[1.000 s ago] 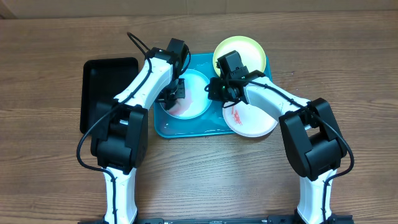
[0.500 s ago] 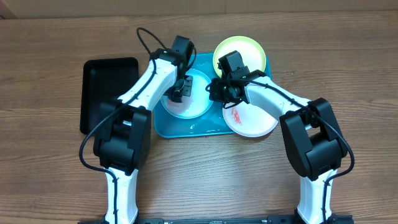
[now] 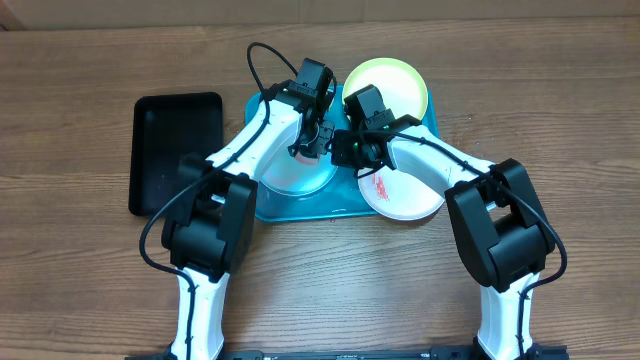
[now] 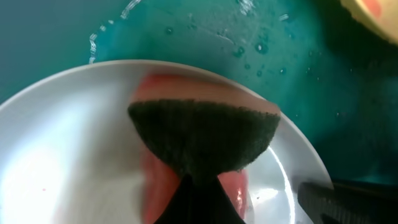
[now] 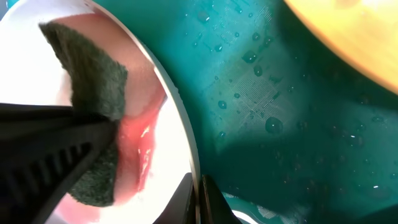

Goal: Clean dirty plates on tray and stack at the side
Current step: 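Scrub the light-blue plate with the sponge in the left gripper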

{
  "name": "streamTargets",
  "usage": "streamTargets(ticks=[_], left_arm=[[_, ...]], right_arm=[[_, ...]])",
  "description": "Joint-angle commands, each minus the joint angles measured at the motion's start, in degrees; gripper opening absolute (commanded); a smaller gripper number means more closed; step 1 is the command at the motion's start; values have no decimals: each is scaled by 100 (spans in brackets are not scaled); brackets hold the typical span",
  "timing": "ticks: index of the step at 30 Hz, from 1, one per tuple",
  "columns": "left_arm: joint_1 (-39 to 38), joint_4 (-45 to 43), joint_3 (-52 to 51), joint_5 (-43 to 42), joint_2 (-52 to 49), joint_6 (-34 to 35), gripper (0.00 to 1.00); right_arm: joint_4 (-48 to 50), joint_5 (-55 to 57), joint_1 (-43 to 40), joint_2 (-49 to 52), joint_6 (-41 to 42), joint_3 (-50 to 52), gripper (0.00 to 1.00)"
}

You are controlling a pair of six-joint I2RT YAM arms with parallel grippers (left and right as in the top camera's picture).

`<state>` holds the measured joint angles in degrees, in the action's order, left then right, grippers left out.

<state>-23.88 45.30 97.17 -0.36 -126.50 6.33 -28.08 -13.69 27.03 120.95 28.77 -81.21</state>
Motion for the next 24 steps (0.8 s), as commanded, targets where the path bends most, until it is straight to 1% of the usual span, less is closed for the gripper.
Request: streamTargets(ticks=[1,2,3,6,7,9,13,15,17,21,24], left_arm=[[11,162,22,-59,-251,-149,4],[42,186,22,210,-251,0,4],[83,199,24,621,-247,293,4],[240,323,39,1965,-247,1493,4],[289,398,42,2199,-247,1744,4],[363,588,55,2371,-247,1961,4],[389,1078,55,2321,-247,1956,4],[372,1362,55,2135,-247,1818,4],[358,1617,55,1692,-247,1517,4],[361,1985,55,155,-247,402,4],[358,2098,55,-1060,-247,-413,4]], right_arm=[[35,-293,92,-35,-22,-13,4],[35,-293,92,-35,-22,-13,4],[35,-293,94,-35,-22,-13,4],[35,-293,92,-35,-22,-13,4],[35,-293,92,-35,-22,-13,4],[48,-291,90,-35,-22,-13,4],[90,-291,87,-35,-22,-13,4],[98,-291,87,-35,-22,-13,3],[98,-291,85,-35,-22,-13,4],[98,-293,42,-35,-22,-13,4],[94,-299,-11,-35,-20,-13,4]])
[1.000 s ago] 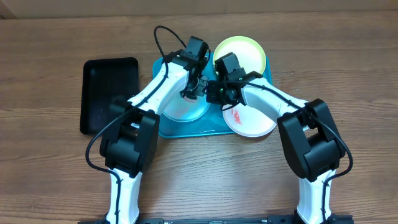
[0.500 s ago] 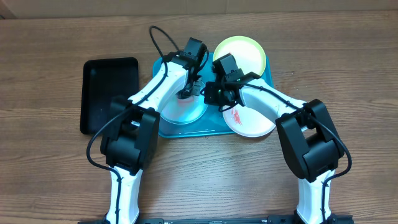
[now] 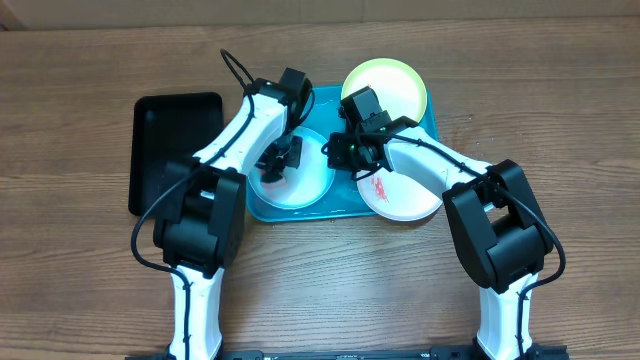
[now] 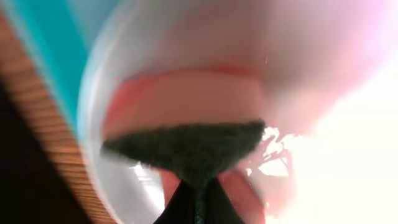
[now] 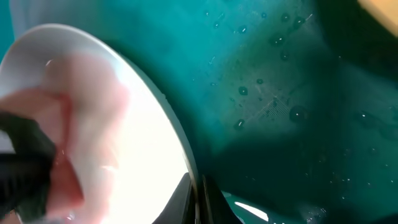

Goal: Clean dirty plates on tray and stack at the side
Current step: 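Scrub the light-blue plate with the sponge in the left gripper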

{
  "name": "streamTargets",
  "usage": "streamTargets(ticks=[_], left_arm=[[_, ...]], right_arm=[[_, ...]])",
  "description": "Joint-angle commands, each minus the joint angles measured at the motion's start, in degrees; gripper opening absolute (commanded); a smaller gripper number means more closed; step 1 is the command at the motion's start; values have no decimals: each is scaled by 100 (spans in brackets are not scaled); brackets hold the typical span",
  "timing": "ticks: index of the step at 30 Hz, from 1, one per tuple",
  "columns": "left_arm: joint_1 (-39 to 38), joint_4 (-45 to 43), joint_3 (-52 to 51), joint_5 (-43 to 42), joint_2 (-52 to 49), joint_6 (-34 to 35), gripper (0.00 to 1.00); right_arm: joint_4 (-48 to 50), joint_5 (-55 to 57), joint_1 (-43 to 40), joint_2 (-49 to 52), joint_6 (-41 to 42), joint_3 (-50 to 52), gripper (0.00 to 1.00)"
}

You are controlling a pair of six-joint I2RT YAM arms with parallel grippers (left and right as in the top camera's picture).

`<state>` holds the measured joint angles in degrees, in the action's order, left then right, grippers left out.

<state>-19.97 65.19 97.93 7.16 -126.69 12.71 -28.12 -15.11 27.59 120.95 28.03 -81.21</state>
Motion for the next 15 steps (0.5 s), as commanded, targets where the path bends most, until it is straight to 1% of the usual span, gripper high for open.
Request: streamTargets(ticks=[1,3,4,11,13,14,15], left_arm=[[-33,111,-22,-2140,-227,-1246,4],[-33,50,-22,-2662,-227,-1449,4],[-31,-13,-22,-2726,-227,-1445,4],[-31,-776,-22,-2754,-227,-918,4],[-31,-1043,-22,-2500,-227,-632,4],[-31,-1150,-22,-2201,-227,-404,4],[-31,-1235,-22,-1718,-227,-81,4]], right_arm=[[98,-166,-72,-35,55,-13,4],[98,-170,-72,-35,57,-13,4],[98,-173,-72,-35,57,-13,4],[79,-175,-72,-35,76,-13,4],[79,-175,-72,-35,76,-13,4],[79,-175,-72,-35,76,-13,4],[79,-175,-72,-35,76,-13,4]])
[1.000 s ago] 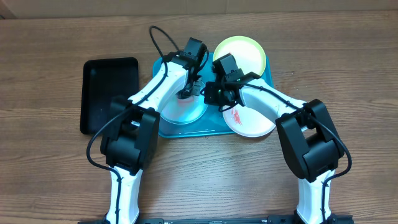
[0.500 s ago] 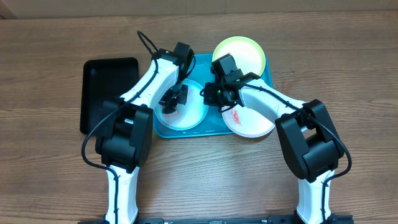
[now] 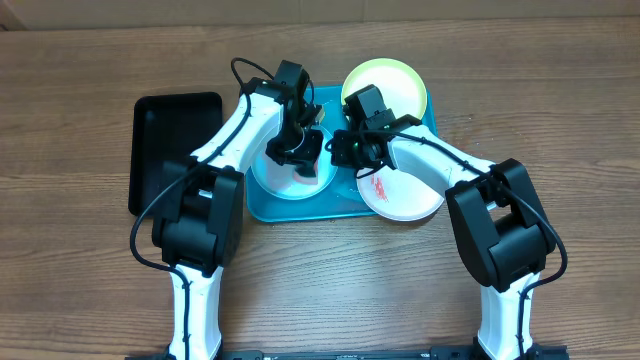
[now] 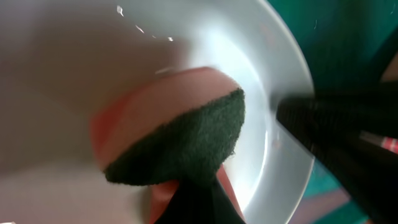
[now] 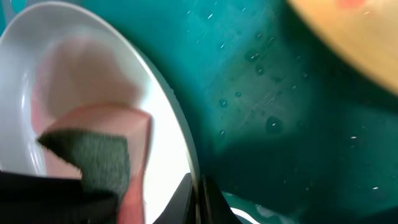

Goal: Clean dirty plates on tray and stack at the side
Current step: 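Scrub the light-blue plate with the sponge in the left gripper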

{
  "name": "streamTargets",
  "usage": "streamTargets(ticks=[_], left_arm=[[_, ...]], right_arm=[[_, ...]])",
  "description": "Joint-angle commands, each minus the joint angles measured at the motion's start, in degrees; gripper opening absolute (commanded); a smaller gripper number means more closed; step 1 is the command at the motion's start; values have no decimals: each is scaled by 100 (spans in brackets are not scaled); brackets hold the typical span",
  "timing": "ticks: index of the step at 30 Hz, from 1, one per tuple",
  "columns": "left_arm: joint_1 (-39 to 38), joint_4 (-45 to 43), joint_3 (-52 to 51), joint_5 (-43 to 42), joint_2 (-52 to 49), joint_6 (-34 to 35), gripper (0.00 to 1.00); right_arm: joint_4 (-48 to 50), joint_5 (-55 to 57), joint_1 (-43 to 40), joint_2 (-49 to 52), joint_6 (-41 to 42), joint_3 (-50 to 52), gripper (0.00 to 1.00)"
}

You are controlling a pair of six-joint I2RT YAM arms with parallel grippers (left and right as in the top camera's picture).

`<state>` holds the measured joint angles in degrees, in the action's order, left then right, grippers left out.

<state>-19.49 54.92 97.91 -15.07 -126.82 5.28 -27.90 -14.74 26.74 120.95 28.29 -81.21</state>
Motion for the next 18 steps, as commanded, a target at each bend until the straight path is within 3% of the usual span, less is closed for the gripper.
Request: streamTargets(ticks=[1,5,8,13,16,18], left_arm=[[-79,-254,-20,1067,-214,1001,4],[-72,28,-17,3309,-214,2601,4],[-72,437,-9,4068,-214,3338,4],[-92,992,-9,3897,-214,3309,4],[-90,1209,-9,2986,-214,2549,4],[-92,1198,-9,1947,-214,1744,4]], right_arm=[[55,-212,13,-35,50,-13,4],[55,-210,13,-35,50,-13,4],[59,-208,13,-35,50,-13,4],[63,-210,13,-35,50,-13,3],[63,-208,13,-35,50,-13,4],[72,-210,13,-35,50,-13,4]])
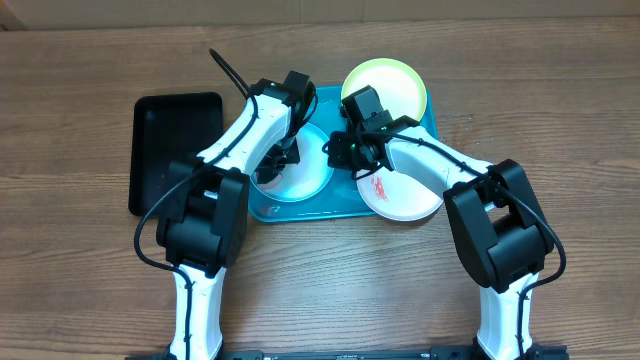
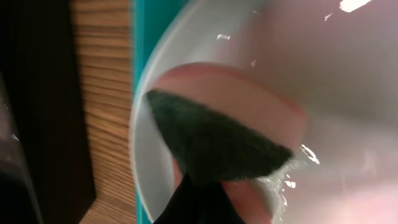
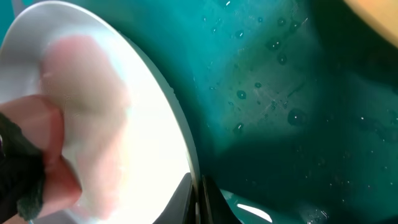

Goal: Clean dirty plates on tray and stack at the side
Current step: 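Scrub the light-blue plate with the sponge in the left gripper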

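A white plate (image 1: 305, 175) lies on the teal tray (image 1: 300, 210). My left gripper (image 1: 273, 162) is shut on a pink sponge with a dark green scrub face (image 2: 217, 143), pressed onto the plate's left part (image 2: 348, 93) near its rim. My right gripper (image 1: 336, 150) is shut on the plate's right rim, one finger on each side (image 3: 198, 186); the plate (image 3: 124, 118) looks wet and the sponge (image 3: 28, 168) shows at its far side. A second white plate with red smears (image 1: 402, 195) and a yellow-green plate (image 1: 385, 85) also sit on the tray.
A black tray (image 1: 175, 150) lies on the wooden table (image 1: 80, 250) to the left of the teal tray, its edge dark in the left wrist view (image 2: 37, 93). Water drops speckle the teal tray's floor (image 3: 280, 93).
My left gripper with the sponge has moved from the plate's right part, close to the right gripper, to its left part by the rim. The right gripper still pinches the rim.
The sponge was on the plate's right side beside my right gripper, then on the left side, then on the right side again, and now on the left. All the while my right gripper stayed shut on the plate's right rim.
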{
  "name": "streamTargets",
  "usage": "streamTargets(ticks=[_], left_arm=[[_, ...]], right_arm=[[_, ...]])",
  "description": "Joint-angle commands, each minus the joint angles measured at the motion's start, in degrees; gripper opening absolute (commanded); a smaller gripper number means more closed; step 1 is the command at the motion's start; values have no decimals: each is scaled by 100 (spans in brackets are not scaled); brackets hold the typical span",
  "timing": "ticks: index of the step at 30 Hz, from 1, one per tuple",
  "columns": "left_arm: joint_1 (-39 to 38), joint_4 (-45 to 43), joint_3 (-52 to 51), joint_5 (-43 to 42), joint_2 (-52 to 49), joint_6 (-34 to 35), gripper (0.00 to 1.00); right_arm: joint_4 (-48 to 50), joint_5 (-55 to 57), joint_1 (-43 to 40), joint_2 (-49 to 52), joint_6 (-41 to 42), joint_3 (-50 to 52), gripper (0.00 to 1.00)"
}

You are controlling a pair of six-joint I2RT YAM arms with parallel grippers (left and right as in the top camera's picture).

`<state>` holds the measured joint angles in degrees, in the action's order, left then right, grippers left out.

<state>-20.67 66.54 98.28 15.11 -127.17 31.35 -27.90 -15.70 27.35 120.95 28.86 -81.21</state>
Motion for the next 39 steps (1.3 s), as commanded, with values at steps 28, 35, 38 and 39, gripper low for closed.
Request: streamTargets(ticks=[28,35,38,39], left_arm=[[166,-1432,-46,-46,-179,-824,4],[219,-304,-46,791,-179,284,4],[210,111,-44,728,-179,382,4],[205,245,-37,667,-179,380,4]], right_arm=[[15,-111,-48,-35,-11,-13,4],[11,-90,-48,-35,-11,-13,4],[-7,-90,-48,-35,-11,-13,4],[-13,-90,-48,-35,-11,-13,4]])
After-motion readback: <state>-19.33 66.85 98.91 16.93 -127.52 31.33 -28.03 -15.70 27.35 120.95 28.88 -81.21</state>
